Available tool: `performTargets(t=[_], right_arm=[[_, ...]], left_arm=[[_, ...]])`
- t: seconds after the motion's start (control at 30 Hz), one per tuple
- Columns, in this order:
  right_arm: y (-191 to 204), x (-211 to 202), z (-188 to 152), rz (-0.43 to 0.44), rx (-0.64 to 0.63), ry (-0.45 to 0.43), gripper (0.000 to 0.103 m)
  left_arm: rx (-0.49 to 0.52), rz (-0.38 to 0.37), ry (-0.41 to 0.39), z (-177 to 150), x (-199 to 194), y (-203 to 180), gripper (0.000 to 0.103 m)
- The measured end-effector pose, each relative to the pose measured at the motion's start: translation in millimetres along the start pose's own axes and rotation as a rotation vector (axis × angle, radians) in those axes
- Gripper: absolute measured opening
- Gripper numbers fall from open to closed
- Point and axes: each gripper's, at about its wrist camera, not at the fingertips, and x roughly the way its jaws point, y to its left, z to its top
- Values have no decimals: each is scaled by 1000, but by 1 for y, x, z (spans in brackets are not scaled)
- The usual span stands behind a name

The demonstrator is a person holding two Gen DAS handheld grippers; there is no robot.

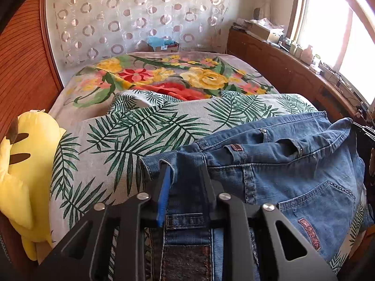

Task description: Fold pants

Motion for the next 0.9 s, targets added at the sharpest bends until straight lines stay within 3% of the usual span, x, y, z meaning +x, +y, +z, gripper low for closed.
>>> performTargets(t=[0.07, 0.17, 0.37, 0.6, 0.77, 0.9], right_arm=[[1, 0, 0, -1, 5, 1, 8], [2, 0, 0, 1, 16, -2, 8], [0, -17, 5, -3, 38, -38, 8], [-1, -40, 26, -22, 22, -96, 8], [5, -25, 39, -43, -12, -76, 8], [13, 11, 46, -55, -41, -15, 8]], left_arm=[[-4, 2, 14, -2, 4, 2, 10], [-6, 23, 19, -3, 4, 4, 3], [11, 60, -60, -1, -29, -1, 2], [1, 111, -168, 25, -75, 3, 2], [-6, 132, -179, 40, -73, 8, 2], [-5, 157, -132, 47, -42, 14, 2]])
